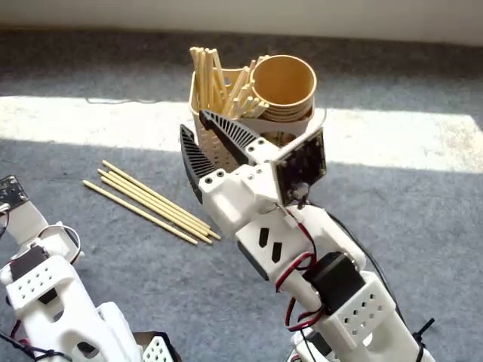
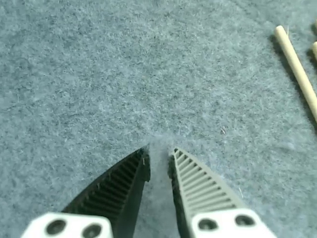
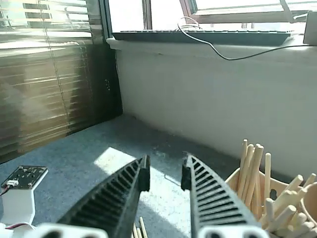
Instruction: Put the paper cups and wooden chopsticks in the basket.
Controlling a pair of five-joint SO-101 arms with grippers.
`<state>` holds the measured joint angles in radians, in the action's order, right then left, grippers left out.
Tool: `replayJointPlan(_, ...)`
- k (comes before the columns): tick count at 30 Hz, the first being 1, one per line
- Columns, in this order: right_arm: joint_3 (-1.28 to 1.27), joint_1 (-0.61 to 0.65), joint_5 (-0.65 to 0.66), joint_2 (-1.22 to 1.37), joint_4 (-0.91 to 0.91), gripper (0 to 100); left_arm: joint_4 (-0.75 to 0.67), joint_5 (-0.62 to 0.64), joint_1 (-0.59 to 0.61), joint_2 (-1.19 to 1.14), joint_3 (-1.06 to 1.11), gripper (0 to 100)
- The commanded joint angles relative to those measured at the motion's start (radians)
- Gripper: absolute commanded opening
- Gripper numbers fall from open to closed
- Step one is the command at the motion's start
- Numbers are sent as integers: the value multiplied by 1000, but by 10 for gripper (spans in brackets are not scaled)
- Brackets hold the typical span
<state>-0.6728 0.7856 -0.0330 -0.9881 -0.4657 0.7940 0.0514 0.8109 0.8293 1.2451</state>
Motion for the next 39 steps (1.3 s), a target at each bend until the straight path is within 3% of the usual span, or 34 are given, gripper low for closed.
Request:
replayJointPlan(1,45,30,-9,90,-31,116,-21,12,19,18,-38,73)
replayJointPlan(7,54,94,-8,364,-31,116,-23,12,39,18,-38,73)
replayJointPlan(12,110,153,106,575,-28,116,-23,12,64,18,-39,73)
replayJointPlan(16,136,168,115,708,-28,116,-25,12,59,18,-39,73)
replayJointPlan(25,156,168,233,898,-25,116,-25,12,54,18,-39,73)
replayJointPlan(39,433,145,230,1211,-30,121,-25,8,22,18,-36,73)
